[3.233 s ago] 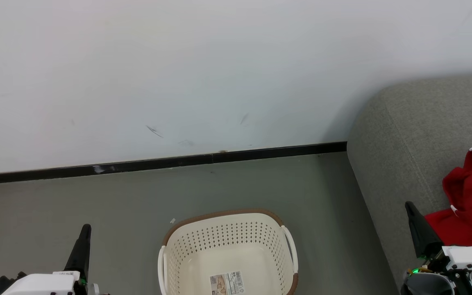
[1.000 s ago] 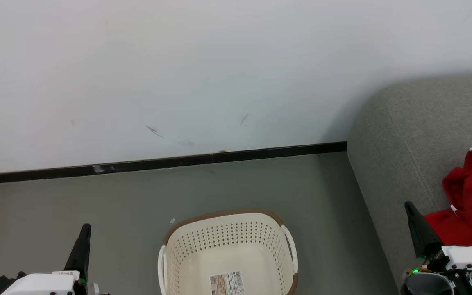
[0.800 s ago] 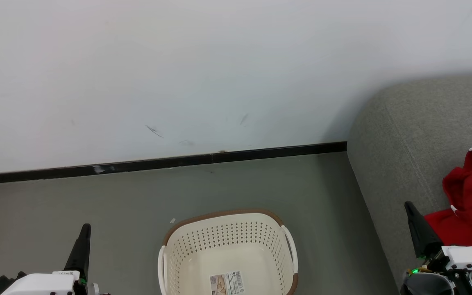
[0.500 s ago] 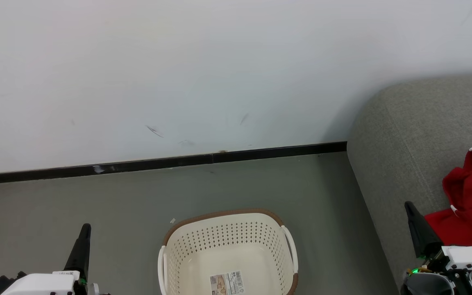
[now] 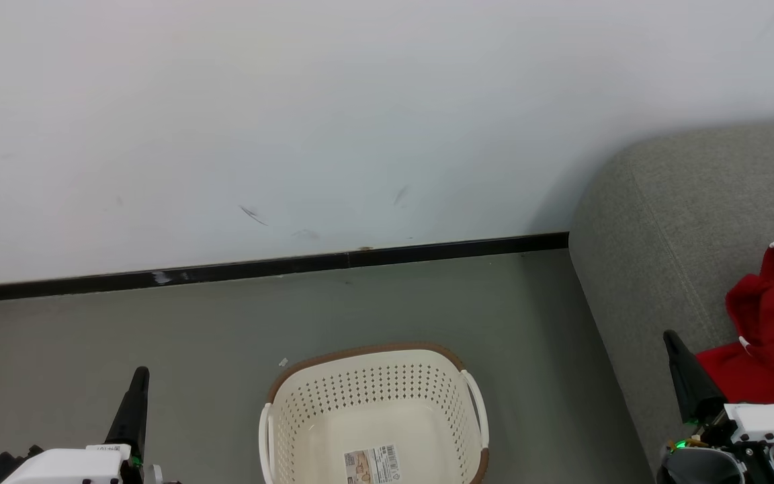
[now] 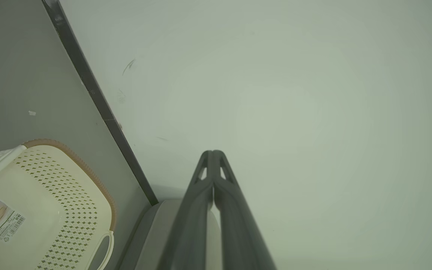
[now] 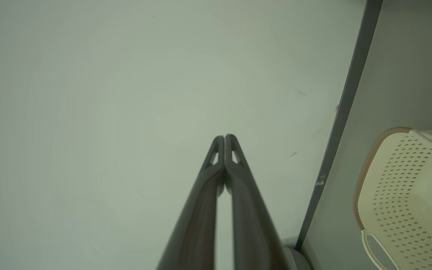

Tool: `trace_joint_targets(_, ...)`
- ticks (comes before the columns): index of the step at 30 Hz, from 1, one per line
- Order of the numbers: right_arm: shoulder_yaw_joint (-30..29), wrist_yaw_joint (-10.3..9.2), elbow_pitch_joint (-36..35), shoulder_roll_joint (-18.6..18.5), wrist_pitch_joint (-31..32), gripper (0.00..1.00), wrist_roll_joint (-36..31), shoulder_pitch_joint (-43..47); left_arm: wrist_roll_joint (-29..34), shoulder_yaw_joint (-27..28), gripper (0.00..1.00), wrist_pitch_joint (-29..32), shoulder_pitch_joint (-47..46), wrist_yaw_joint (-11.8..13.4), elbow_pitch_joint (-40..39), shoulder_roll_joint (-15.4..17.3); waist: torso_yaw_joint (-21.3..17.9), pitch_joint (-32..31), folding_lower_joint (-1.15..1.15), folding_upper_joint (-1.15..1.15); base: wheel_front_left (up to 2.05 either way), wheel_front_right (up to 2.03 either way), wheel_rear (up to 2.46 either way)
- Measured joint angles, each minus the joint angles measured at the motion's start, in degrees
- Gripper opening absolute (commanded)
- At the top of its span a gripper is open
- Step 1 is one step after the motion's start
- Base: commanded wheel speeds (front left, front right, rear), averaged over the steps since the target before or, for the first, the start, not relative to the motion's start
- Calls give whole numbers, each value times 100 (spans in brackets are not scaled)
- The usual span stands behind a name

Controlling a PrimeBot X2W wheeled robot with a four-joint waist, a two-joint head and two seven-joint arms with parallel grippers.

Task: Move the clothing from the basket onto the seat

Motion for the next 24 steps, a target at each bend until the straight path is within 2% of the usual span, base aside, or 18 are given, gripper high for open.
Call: trace_joint_targets(24, 0, -1, 0, 0, -1, 0, 0, 0, 0, 1, 0, 0, 0, 0, -2, 0, 0, 0, 0, 0, 0, 0, 0)
